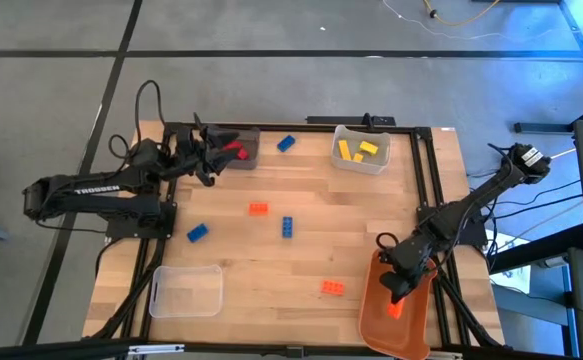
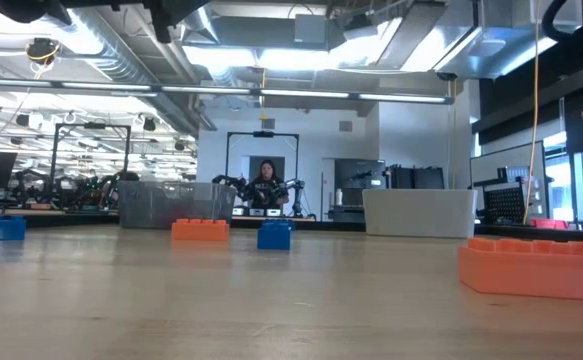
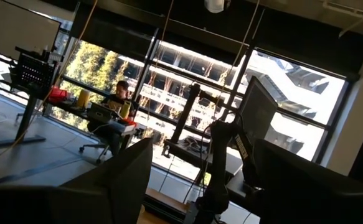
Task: Sort & place blocks by color
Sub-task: Put the top left orange game piece into the orange bin, then put the bottom left blue game piece into the transparent bin
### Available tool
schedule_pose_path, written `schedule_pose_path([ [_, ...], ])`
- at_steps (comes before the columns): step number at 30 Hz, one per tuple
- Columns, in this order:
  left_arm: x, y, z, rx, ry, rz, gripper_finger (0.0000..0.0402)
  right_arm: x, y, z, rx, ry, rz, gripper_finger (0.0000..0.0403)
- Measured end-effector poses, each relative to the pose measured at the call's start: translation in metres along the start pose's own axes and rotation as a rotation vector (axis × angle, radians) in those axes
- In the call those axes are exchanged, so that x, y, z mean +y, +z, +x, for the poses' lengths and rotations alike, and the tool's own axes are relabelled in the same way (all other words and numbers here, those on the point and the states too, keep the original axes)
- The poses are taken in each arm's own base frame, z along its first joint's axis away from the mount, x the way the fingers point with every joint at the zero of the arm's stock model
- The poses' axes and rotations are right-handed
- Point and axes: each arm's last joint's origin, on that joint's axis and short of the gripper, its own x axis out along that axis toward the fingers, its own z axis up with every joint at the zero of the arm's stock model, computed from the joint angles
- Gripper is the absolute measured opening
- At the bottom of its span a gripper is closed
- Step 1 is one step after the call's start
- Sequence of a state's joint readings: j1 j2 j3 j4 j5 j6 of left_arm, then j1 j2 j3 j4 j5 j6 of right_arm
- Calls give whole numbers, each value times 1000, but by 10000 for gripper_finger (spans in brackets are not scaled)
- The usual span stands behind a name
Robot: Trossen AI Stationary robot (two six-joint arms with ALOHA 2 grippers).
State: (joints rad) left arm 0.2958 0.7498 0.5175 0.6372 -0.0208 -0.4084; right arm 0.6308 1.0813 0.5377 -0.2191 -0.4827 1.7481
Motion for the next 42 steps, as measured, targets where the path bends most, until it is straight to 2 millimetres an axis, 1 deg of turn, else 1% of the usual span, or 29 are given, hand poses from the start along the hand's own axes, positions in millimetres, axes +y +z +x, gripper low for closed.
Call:
schedule_pose_path([
  [6, 2, 1, 0, -3, 7, 5, 269, 1, -3, 0, 84, -2, -8, 115],
  [9, 2, 1, 0, 0, 1, 4, 269, 1, -3, 0, 86, -1, -10, 125],
  [11, 2, 1, 0, 0, 1, 4, 269, 1, -3, 0, 86, 4, -46, 129],
  [24, 2, 1, 0, 0, 1, 5, 269, 1, -3, 0, 90, 4, -62, 126],
  [28, 2, 1, 0, 0, 1, 5, 269, 3, -4, -1, 129, 17, -71, 126],
  [30, 2, 1, 0, 0, 1, 5, 269, 11, -7, -5, 179, 91, -125, 126],
  [32, 2, 1, 0, 0, 2, 5, 269, 25, -15, -18, 177, 259, -268, 126],
  [34, 2, 1, 0, 0, 1, 5, 269, 38, -19, -37, 96, 449, -390, 126],
  [37, 2, 1, 0, 0, 2, 4, 269, 48, -17, -68, -167, 661, -513, 126],
  [39, 2, 1, 0, 0, 1, 4, 269, 48, -13, -87, -411, 726, -609, 126],
  [41, 2, 1, 0, 0, 2, -3, 269, 47, -8, -103, -681, 722, -743, 126],
  [42, 2, 1, 0, 0, 1, -4, 269, 47, -5, -110, -813, 694, -814, 126],
])
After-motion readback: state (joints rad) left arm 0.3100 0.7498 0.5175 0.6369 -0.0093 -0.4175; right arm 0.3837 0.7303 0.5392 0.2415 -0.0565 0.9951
